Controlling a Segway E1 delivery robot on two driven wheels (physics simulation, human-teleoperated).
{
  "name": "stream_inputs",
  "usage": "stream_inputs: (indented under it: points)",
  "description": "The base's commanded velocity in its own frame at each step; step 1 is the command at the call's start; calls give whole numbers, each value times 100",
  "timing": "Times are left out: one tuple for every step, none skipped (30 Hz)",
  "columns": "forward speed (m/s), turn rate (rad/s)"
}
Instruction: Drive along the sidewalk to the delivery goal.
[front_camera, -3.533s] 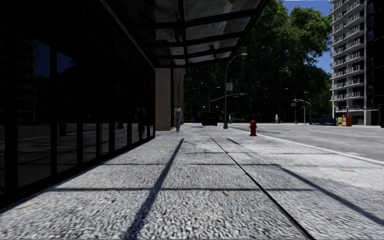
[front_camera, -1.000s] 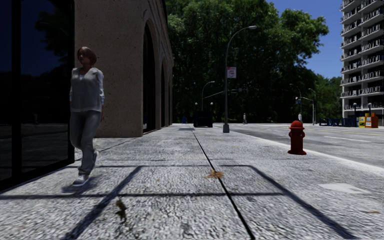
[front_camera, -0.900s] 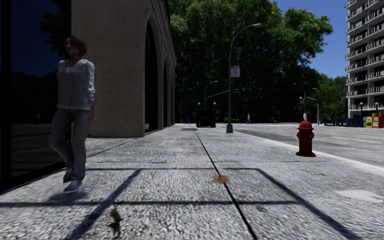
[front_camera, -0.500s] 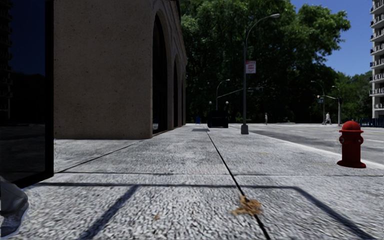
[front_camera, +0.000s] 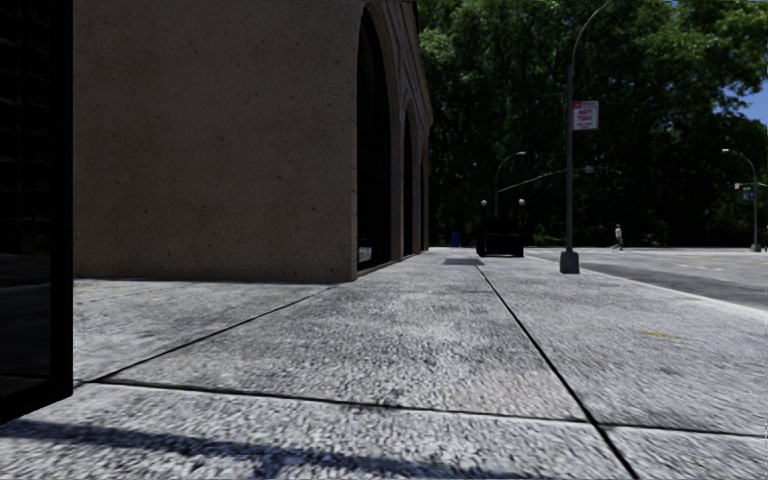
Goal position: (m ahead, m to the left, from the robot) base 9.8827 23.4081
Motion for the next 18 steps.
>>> stream_inputs:
  points:
    - [200, 49]
    - [200, 49]
    - [200, 52]
    - [200, 54]
    - [200, 55]
    - [200, 55]
    - [200, 55]
    - [200, 55]
    - [200, 55]
    - [200, 55]
    - [200, 55]
    - [200, 55]
    - [200, 55]
    - [200, 55]
    - [200, 55]
    - [200, 55]
    - [200, 55]
    - [200, 55]
